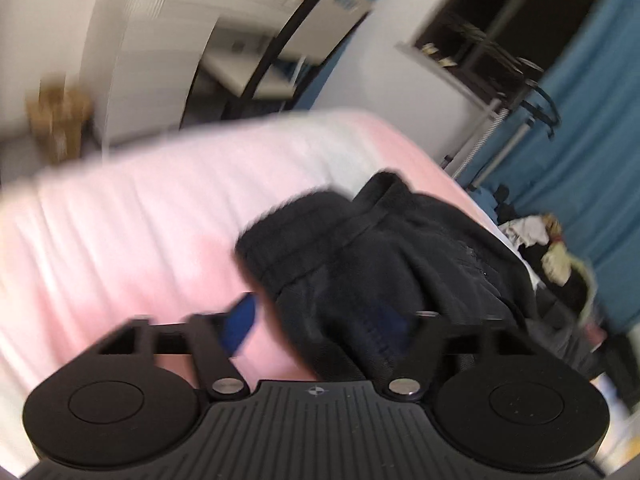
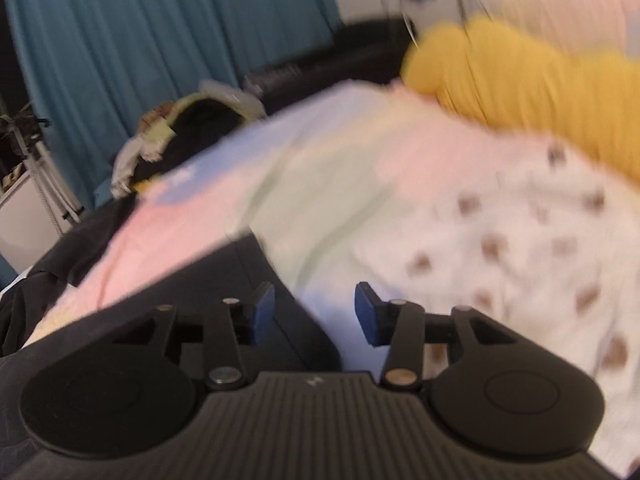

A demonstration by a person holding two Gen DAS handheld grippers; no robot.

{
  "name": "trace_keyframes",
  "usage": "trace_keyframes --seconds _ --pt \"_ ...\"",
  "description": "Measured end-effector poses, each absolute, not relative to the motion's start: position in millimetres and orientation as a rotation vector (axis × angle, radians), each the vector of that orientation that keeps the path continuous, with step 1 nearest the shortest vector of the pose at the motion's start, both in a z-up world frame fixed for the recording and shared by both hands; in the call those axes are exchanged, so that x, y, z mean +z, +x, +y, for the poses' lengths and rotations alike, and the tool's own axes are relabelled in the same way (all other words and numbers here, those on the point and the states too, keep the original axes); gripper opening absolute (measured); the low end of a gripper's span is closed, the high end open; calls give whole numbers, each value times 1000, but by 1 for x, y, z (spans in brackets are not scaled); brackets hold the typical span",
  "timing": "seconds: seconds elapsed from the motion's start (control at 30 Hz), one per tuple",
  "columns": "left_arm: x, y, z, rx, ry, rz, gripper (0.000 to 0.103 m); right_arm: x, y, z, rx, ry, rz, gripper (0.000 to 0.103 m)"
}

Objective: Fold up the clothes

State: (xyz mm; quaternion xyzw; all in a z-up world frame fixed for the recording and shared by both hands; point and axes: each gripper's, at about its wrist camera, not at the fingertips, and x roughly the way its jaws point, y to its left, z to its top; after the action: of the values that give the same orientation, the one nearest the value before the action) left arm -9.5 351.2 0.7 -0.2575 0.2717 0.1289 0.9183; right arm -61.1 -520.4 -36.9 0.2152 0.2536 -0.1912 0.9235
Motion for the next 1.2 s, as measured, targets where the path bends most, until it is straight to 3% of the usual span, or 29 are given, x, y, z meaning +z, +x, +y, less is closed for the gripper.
trace_keyframes --seconds 0.23,0.63,0.9,1.2 --pt "77 -9 249 145 -249 431 89 26 -7 -442 -174 364 399 47" --pt "75 68 53 -103 -140 400 90 52 81 -296 91 364 371 47" --pt "-3 121 13 -126 -105 496 90 0 106 -270 95 277 423 47" --pt "-37 132 16 -120 -59 491 90 -34 133 -252 98 269 462 47"
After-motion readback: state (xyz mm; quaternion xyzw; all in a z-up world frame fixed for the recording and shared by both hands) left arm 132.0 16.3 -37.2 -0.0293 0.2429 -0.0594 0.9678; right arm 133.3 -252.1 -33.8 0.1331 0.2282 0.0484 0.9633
